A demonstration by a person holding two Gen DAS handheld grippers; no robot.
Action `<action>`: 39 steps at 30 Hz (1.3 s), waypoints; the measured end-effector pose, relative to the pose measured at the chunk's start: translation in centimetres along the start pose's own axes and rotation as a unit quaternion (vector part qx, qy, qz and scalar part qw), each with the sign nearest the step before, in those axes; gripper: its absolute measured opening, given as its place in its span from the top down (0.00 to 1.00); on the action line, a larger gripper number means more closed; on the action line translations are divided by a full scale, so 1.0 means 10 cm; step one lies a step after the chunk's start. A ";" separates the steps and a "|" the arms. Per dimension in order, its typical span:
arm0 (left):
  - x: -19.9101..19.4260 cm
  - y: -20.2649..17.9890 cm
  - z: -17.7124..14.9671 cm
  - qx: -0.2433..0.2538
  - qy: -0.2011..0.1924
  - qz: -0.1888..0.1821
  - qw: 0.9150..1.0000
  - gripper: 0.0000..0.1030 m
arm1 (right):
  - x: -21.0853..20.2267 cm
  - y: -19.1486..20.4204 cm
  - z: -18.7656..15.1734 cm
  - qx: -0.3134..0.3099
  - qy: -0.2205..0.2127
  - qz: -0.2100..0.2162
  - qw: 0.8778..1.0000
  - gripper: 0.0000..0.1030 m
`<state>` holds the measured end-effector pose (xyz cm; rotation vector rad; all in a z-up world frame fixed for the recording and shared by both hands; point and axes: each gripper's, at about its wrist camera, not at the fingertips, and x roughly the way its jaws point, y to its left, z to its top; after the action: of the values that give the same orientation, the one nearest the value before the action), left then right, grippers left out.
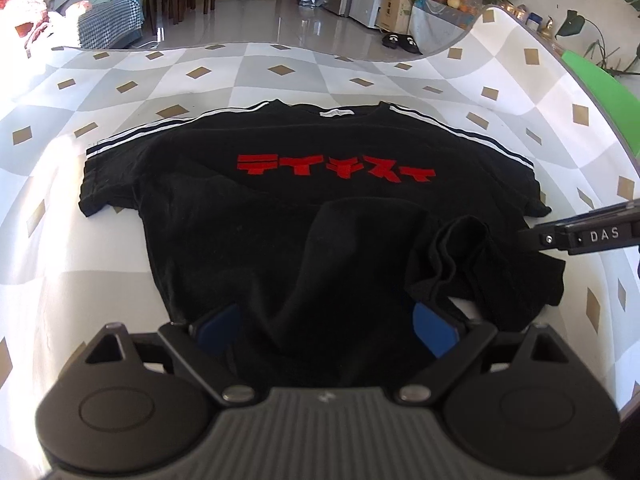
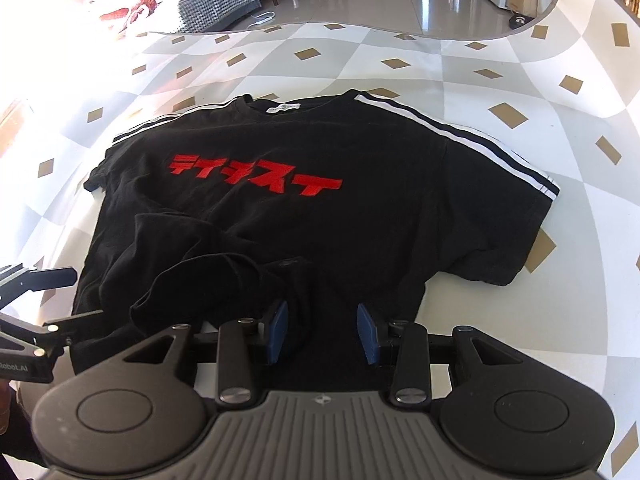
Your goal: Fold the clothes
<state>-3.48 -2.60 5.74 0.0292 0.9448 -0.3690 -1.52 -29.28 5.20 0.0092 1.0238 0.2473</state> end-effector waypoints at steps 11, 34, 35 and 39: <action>-0.10 -0.31 -0.33 0.069 0.009 -0.033 0.997 0.07 | 0.11 0.38 -0.07 -0.063 -0.012 0.036 0.997 0.59; 0.17 -0.41 -0.42 0.119 -0.011 -0.012 0.993 0.52 | 0.32 0.57 -0.03 -0.122 -0.041 -0.031 0.991 0.93; 0.16 -0.38 -0.41 0.108 -0.011 -0.013 0.994 0.54 | 0.29 0.58 -0.03 -0.121 -0.044 -0.029 0.991 0.93; 0.11 -0.21 -0.41 0.065 -0.007 0.005 0.998 0.59 | 0.16 0.60 -0.05 -0.114 -0.056 -0.014 0.992 0.94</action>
<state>-6.78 -4.13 2.78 0.1493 0.9047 -0.4192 -2.34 -23.19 4.28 -0.1968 0.8788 0.3336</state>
